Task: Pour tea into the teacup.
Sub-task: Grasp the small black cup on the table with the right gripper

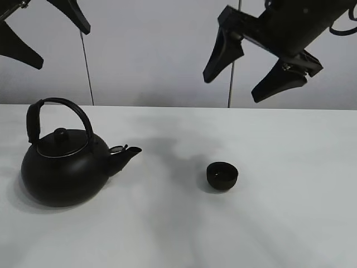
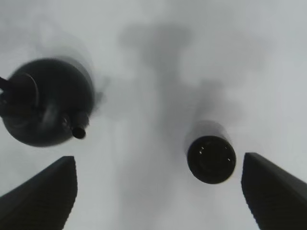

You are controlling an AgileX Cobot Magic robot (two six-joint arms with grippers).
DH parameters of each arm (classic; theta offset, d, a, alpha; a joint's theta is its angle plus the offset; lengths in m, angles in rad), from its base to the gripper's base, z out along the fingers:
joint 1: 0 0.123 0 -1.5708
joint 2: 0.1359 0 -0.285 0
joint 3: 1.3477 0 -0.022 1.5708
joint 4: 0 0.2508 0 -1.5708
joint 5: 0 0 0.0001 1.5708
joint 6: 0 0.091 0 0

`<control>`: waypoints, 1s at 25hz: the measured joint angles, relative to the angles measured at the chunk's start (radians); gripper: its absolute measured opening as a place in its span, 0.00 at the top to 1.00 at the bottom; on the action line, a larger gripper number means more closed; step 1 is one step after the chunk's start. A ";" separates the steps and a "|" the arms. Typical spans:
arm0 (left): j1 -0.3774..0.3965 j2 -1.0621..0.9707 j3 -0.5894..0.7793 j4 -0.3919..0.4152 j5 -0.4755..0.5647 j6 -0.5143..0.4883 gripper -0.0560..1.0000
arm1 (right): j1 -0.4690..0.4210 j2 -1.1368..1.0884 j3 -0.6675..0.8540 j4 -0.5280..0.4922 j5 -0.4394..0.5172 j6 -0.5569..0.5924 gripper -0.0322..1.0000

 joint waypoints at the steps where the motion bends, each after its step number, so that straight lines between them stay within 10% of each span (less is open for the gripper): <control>1: 0.000 0.000 0.000 0.000 0.000 0.000 0.33 | 0.025 0.000 -0.001 -0.068 0.000 0.018 0.35; 9: 0.000 0.000 0.000 0.000 0.000 0.000 0.33 | 0.249 0.064 -0.006 -0.588 -0.067 0.383 0.35; 25: -0.003 0.000 0.000 0.000 -0.003 0.002 0.33 | 0.254 0.296 -0.006 -0.622 -0.153 0.500 0.35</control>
